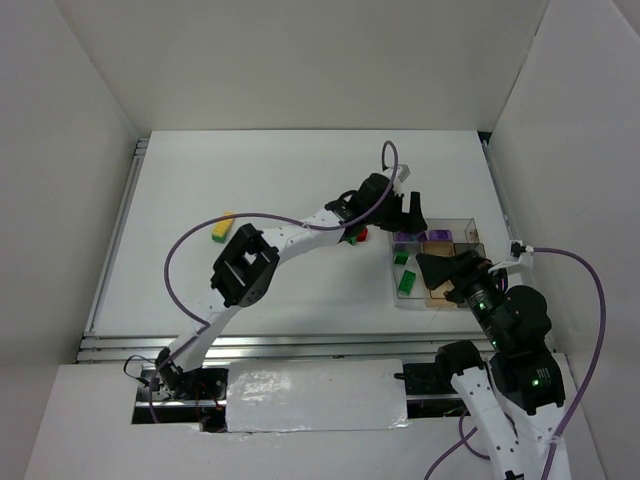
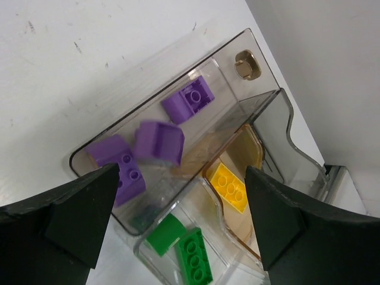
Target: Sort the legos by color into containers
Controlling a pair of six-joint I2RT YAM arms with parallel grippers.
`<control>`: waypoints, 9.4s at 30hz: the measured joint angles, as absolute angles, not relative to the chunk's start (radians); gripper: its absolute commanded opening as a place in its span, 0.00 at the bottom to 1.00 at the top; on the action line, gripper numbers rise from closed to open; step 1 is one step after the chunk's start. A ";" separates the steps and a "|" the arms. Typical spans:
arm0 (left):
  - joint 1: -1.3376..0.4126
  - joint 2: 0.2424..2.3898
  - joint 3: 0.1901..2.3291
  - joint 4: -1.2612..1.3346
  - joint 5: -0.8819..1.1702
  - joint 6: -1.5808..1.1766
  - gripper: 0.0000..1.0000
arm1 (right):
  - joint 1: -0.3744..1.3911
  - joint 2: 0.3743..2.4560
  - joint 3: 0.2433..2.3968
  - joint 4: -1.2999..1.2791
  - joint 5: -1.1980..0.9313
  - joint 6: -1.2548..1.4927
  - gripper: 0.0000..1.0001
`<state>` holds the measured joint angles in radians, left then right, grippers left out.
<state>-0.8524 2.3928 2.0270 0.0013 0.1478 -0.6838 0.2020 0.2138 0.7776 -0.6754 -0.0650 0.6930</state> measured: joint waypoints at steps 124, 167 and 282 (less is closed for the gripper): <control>-0.822 0.798 0.816 -0.651 -0.448 -0.802 0.99 | -0.436 0.866 0.613 -0.460 0.059 0.762 1.00; -0.566 0.838 0.999 -0.839 -0.508 -0.658 1.00 | 0.702 2.056 1.550 -0.672 0.335 0.468 1.00; -0.553 0.810 0.981 -0.807 -0.451 -0.631 1.00 | 0.501 2.165 1.668 -0.725 0.083 0.041 0.58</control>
<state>-0.5529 0.8104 0.9813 -0.8066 -0.4511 -0.6308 0.5014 2.1651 1.6676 -0.7254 0.0826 0.0410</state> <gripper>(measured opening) 0.994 0.671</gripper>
